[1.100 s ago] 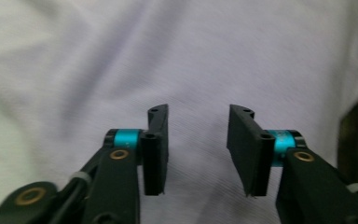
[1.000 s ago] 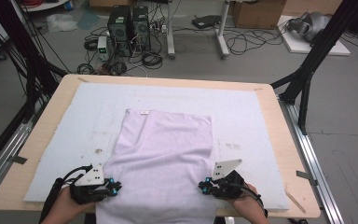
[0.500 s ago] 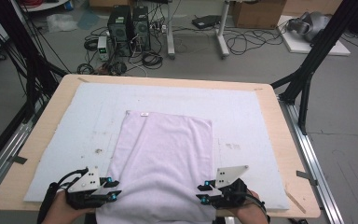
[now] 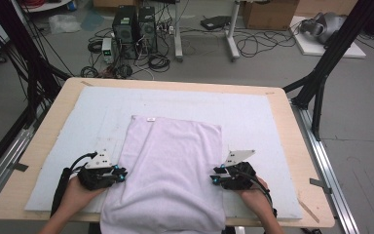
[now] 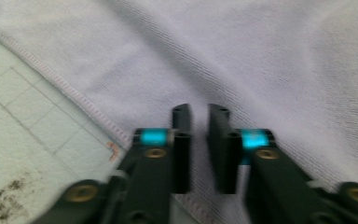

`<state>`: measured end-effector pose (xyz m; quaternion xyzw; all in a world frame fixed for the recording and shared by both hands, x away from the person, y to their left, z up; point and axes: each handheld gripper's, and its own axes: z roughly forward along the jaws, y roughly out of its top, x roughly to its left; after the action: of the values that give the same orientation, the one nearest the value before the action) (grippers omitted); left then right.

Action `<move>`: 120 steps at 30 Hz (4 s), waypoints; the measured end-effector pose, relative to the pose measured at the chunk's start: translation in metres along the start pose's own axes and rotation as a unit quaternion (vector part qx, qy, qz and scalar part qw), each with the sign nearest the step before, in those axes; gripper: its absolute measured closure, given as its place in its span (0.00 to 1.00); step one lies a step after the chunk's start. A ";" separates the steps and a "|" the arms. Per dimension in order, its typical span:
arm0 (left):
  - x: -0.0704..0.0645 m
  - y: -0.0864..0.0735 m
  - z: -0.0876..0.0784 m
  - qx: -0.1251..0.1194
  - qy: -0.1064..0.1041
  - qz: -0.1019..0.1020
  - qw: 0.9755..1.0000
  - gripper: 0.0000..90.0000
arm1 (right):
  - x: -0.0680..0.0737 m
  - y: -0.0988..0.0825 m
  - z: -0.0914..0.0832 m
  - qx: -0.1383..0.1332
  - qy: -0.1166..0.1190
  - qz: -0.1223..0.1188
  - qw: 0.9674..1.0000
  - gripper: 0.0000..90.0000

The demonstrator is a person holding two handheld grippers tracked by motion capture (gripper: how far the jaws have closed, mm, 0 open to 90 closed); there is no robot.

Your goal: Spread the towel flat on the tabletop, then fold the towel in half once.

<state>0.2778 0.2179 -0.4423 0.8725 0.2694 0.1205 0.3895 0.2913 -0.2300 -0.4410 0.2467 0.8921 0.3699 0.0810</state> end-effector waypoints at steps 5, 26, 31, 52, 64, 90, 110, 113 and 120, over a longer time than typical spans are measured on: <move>0.003 0.002 0.000 0.004 0.038 0.001 0.999 0.98 | -0.006 0.007 -0.001 0.024 -0.021 -0.015 0.999 0.98; -0.050 -0.015 -0.016 -0.002 -0.076 0.055 0.996 0.80 | 0.058 -0.006 -0.014 -0.015 0.080 -0.071 0.994 0.70; -0.056 -0.019 -0.024 0.008 -0.080 0.057 0.995 0.99 | 0.062 -0.014 -0.009 0.004 0.107 -0.084 0.991 0.98; -0.011 0.010 -0.021 -0.065 -0.021 0.018 0.998 0.62 | 0.006 0.002 -0.023 -0.077 0.041 0.011 0.996 0.53; 0.018 0.018 -0.012 -0.082 0.013 -0.025 0.996 0.48 | -0.025 0.012 -0.008 -0.073 0.007 0.030 0.997 0.37; 0.027 0.017 -0.012 -0.064 0.025 -0.018 0.997 0.38 | -0.027 0.014 -0.006 -0.070 -0.009 0.027 0.997 0.28; 0.083 0.071 0.002 -0.059 0.022 -0.033 0.997 0.49 | -0.083 0.057 -0.015 -0.065 -0.016 0.039 0.997 0.32; 0.095 0.081 0.012 -0.051 0.019 -0.032 0.998 0.53 | -0.094 0.067 -0.014 -0.059 -0.022 0.036 0.997 0.34; 0.116 0.082 0.041 -0.051 0.011 -0.019 0.998 0.61 | -0.117 0.063 0.001 -0.048 -0.031 0.058 0.997 0.42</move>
<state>0.4220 0.2132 -0.4081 0.8447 0.2839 0.1362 0.4329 0.4168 -0.2500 -0.4018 0.3055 0.8544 0.4086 0.0985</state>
